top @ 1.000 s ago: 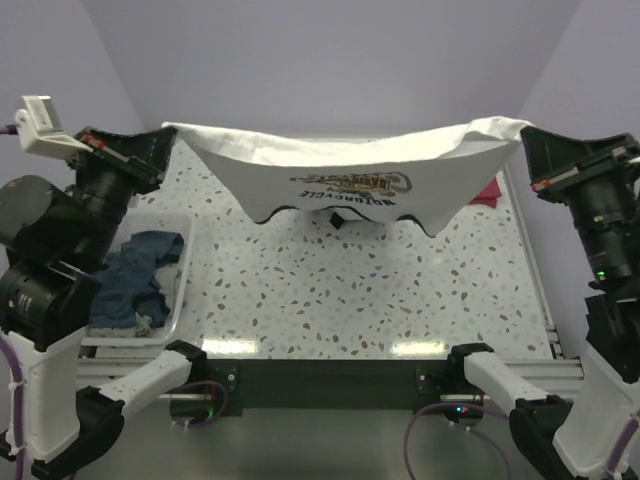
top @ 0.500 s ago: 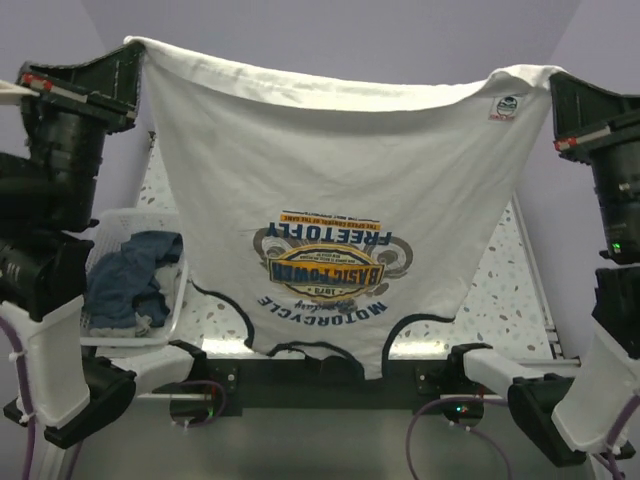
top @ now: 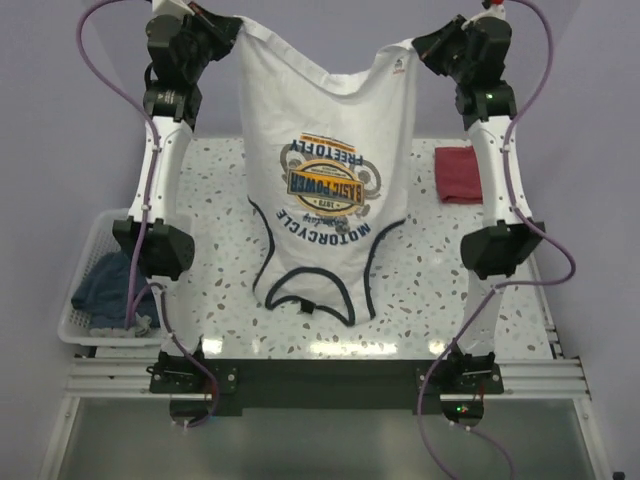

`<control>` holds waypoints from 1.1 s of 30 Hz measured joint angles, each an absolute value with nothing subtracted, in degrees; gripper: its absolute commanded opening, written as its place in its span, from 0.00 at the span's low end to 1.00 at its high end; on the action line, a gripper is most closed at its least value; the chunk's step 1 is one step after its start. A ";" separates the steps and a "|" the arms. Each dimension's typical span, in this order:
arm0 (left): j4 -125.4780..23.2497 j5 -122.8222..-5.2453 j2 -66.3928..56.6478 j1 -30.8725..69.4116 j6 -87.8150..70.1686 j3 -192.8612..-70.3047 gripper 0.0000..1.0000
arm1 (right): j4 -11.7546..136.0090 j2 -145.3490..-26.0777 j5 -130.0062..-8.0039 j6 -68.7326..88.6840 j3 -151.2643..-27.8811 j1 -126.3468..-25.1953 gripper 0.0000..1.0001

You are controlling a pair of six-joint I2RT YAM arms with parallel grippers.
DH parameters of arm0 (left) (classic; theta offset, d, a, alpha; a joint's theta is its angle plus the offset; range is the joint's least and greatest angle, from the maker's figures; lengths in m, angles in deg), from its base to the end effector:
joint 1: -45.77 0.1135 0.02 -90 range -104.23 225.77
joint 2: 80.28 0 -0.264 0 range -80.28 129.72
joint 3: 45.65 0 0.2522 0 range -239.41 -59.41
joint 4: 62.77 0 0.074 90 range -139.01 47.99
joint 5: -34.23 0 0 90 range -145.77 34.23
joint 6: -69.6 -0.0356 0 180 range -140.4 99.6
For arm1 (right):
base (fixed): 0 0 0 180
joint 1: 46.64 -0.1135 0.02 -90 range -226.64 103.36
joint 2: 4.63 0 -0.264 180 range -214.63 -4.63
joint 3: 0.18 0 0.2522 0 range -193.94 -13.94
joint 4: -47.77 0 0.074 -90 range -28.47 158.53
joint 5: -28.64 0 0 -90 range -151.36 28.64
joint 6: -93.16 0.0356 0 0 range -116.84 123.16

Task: Fold and stack the tank tops
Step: Flatten the tank top out

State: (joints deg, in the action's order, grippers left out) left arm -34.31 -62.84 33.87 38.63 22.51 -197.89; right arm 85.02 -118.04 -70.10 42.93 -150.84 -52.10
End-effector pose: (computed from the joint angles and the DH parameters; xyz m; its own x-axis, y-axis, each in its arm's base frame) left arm 0.4304 -0.0583 0.5283 -0.0444 -0.6754 -0.7361 0.2915 0.6960 -0.6562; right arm 0.4323 0.0468 0.5084 -0.1569 0.6202 -0.7686 -0.1885 0.7451 0.6397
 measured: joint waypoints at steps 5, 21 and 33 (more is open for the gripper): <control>-43.32 -70.69 41.67 43.66 28.74 -198.28 0.00 | 84.41 -128.14 -69.86 44.42 -162.21 -52.10 0.00; -75.03 -83.94 14.96 54.98 39.28 -165.93 0.00 | 65.76 -90.76 -66.93 42.23 -125.00 -51.77 0.00; -69.68 -87.85 -0.75 52.60 39.36 -104.47 0.00 | 70.33 -80.73 -68.39 44.39 -66.97 -51.57 0.00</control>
